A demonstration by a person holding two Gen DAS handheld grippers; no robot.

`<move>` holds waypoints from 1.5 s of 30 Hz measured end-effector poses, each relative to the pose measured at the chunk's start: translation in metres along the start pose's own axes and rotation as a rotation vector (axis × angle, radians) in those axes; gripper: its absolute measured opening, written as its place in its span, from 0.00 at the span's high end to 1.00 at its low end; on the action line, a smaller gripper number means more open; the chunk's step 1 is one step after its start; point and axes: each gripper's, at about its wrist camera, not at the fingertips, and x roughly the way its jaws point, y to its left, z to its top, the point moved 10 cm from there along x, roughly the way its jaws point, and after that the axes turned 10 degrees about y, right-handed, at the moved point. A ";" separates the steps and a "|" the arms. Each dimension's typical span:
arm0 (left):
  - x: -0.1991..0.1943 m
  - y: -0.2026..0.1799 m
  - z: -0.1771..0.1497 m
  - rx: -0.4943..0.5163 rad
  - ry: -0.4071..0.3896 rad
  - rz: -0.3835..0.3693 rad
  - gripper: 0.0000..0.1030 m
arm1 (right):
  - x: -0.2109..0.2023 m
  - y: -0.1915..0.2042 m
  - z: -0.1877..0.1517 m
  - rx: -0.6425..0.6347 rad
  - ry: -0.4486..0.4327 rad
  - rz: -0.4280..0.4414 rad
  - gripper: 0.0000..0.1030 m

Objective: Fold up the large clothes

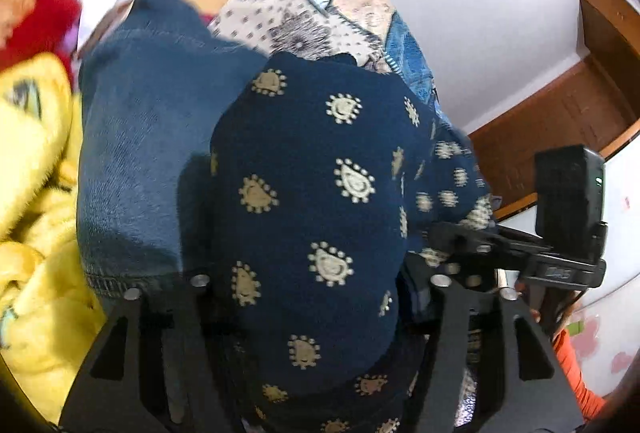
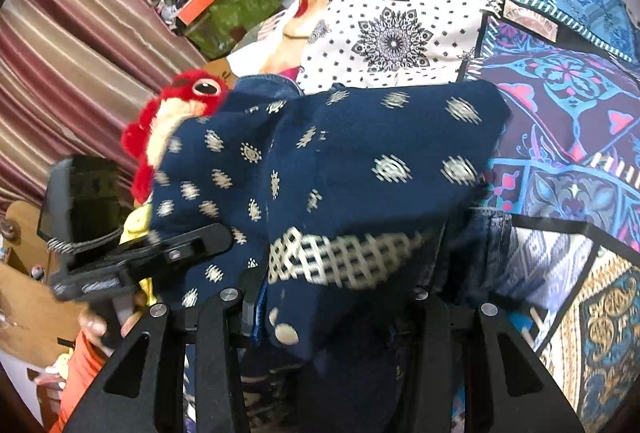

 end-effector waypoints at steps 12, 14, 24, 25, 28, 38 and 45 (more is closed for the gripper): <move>-0.046 -0.026 -0.014 0.193 -0.066 0.349 0.32 | -0.073 0.036 -0.032 -0.214 -0.116 -0.272 0.34; -0.059 -0.041 -0.023 0.233 -0.105 0.338 0.28 | -0.077 0.050 -0.038 -0.247 -0.157 -0.271 0.15; -0.017 -0.020 -0.075 0.257 0.011 0.444 0.05 | -0.017 0.003 -0.076 -0.162 0.016 -0.280 0.15; -0.014 -0.014 -0.080 0.251 0.013 0.431 0.05 | -0.015 -0.009 -0.081 -0.143 0.037 -0.254 0.15; -0.017 -0.003 -0.091 0.195 0.004 0.336 0.05 | -0.026 -0.022 -0.094 -0.115 0.025 -0.122 0.16; -0.056 0.001 -0.130 0.199 -0.015 0.456 0.05 | -0.092 -0.026 -0.129 -0.113 -0.026 -0.215 0.16; -0.137 -0.087 -0.133 0.321 -0.218 0.538 0.05 | -0.195 0.056 -0.142 -0.171 -0.257 -0.225 0.16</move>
